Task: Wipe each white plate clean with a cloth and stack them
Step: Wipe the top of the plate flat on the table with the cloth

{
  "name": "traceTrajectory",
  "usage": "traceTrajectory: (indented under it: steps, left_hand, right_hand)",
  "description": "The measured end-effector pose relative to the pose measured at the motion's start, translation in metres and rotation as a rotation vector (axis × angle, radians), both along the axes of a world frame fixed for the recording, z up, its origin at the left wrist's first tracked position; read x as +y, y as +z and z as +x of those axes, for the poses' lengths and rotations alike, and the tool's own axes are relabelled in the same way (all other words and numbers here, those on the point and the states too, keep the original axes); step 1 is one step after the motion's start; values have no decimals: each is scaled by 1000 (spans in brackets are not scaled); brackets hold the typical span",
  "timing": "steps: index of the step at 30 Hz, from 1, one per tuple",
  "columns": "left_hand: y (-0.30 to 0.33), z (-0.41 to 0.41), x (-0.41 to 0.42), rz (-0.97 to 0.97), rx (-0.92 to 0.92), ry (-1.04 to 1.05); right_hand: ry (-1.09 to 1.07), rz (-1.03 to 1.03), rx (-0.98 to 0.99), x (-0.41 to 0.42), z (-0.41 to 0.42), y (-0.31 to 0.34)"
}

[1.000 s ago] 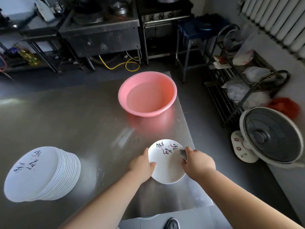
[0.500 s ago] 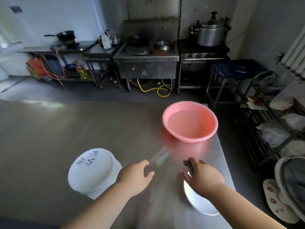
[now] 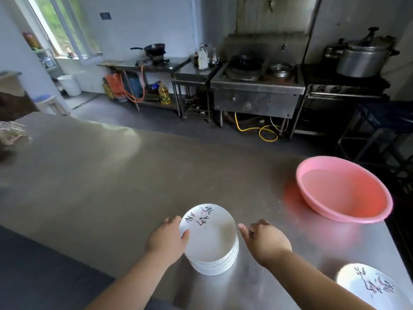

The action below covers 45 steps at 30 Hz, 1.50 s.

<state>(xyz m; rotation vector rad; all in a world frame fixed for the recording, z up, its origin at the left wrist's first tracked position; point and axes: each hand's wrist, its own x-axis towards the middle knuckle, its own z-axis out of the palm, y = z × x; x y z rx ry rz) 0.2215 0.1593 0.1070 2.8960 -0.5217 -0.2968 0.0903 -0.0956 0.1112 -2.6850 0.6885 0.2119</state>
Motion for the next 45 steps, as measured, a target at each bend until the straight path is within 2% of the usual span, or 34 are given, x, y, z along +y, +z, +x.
traceTrajectory:
  steps: [3, 8, 13, 16, 21, 27, 34, 38, 45]
  left_hand:
    - [-6, 11, 7, -12, 24, -55]
    - [-13, 23, 10, -68, 62, -88]
    - [-14, 25, 11, -96, 65, -100]
    - [-11, 24, 10, -173, 75, -95]
    - [-1, 13, -7, -327, 87, -116]
    - [-7, -25, -57, -392, 247, -213]
    - [-35, -102, -106, -374, 344, -344]
    - [-70, -136, -123, -315, 396, -316]
    - [-119, -150, -134, -220, 493, -276]
  right_hand:
    - [36, -99, 50, 16, 22, -7]
    - [5, -121, 119, 35, 38, -14]
    - [-131, 147, 66, 35, 35, -15]
    - [-195, 259, -32, 37, 27, -11]
    - [-268, 273, -151, 22, -4, 6]
    - [-375, 278, -153, -18, -73, 13]
    - [-517, 349, -68, -55, -159, -19]
    - [-539, 324, 36, -63, -186, -55]
    - [-526, 234, 156, -64, -198, -114]
